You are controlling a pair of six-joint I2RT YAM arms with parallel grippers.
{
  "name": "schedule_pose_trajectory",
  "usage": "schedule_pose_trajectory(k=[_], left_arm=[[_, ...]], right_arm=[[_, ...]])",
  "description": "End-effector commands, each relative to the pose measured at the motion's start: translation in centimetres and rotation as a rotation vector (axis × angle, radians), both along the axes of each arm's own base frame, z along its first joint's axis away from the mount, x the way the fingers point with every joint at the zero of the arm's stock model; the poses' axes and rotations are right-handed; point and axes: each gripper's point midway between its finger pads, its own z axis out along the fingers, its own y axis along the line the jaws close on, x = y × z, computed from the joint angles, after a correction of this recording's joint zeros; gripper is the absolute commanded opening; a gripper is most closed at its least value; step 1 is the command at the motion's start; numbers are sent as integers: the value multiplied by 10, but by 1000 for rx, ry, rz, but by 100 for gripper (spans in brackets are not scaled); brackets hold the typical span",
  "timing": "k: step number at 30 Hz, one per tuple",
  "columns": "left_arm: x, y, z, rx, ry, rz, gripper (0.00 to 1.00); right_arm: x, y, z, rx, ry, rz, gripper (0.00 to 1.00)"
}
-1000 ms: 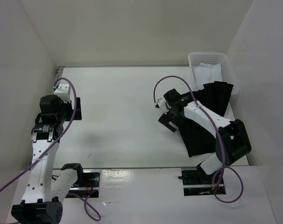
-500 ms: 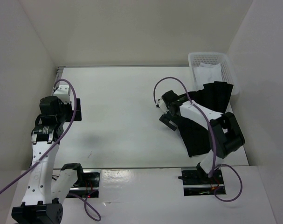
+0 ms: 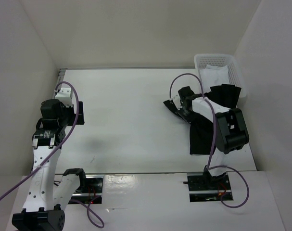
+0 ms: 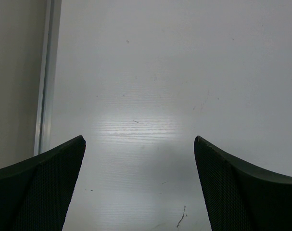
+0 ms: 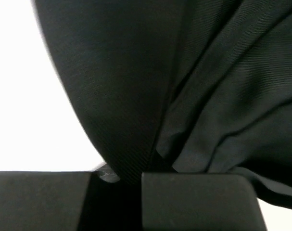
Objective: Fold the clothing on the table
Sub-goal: Move the skirt to the center of the board
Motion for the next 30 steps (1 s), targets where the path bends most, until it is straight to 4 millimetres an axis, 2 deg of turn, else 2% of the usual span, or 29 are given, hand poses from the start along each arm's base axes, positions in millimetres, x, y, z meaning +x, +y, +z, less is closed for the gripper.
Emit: schedule_pose_trajectory(k=[1, 2, 3, 4, 5, 6, 8, 10, 13, 15, 16, 17, 18, 20, 23, 25, 27, 29, 30], left_arm=[[4, 0, 9, 12, -42, -18, 99], [4, 0, 9, 12, -42, -18, 99], [4, 0, 9, 12, -42, -18, 99], [5, 0, 7, 11, -33, -18, 99], [5, 0, 7, 11, -33, -18, 99], [5, 0, 7, 11, -33, -18, 99], [5, 0, 7, 11, -33, -18, 99], [5, 0, 7, 11, -33, -18, 99], [5, 0, 7, 11, -33, -18, 99], [5, 0, 7, 11, -33, -18, 99], [5, 0, 7, 11, -33, -18, 99], [5, 0, 7, 11, -33, -18, 99], [5, 0, 7, 11, -33, -18, 99], [4, 0, 9, 12, -42, -18, 99], [4, -2, 9, 15, -42, -32, 99], [4, -3, 9, 10, -42, -40, 99], [4, -3, 9, 10, -42, -40, 99], [5, -5, 9, 6, -43, -48, 99], [5, -7, 9, 1, -43, -56, 99]], right_arm=[[15, 64, 85, 195, -163, 138, 0], [12, 76, 101, 215, -187, 171, 0], [12, 87, 125, 234, -223, 192, 0], [4, 106, 146, 272, -255, 240, 0], [2, 114, 159, 283, -275, 262, 0], [-4, 129, 179, 316, -297, 295, 0], [-10, 140, 202, 345, -338, 321, 0], [-21, 159, 220, 385, -356, 371, 0], [-36, 179, 220, 412, -337, 428, 0], [-38, 183, 198, 413, -279, 437, 4], [-36, 190, 193, 416, -281, 447, 26], [-36, 190, 182, 412, -263, 437, 86], [-34, 192, 175, 409, -257, 436, 97], [-31, 195, 166, 415, -268, 437, 99], [-19, 184, 157, 361, -329, 386, 99], [-2, 160, 152, 277, -381, 297, 99], [11, 131, 133, 207, -346, 194, 99], [13, 118, 127, 178, -312, 145, 99], [11, 120, 126, 186, -297, 151, 99]])
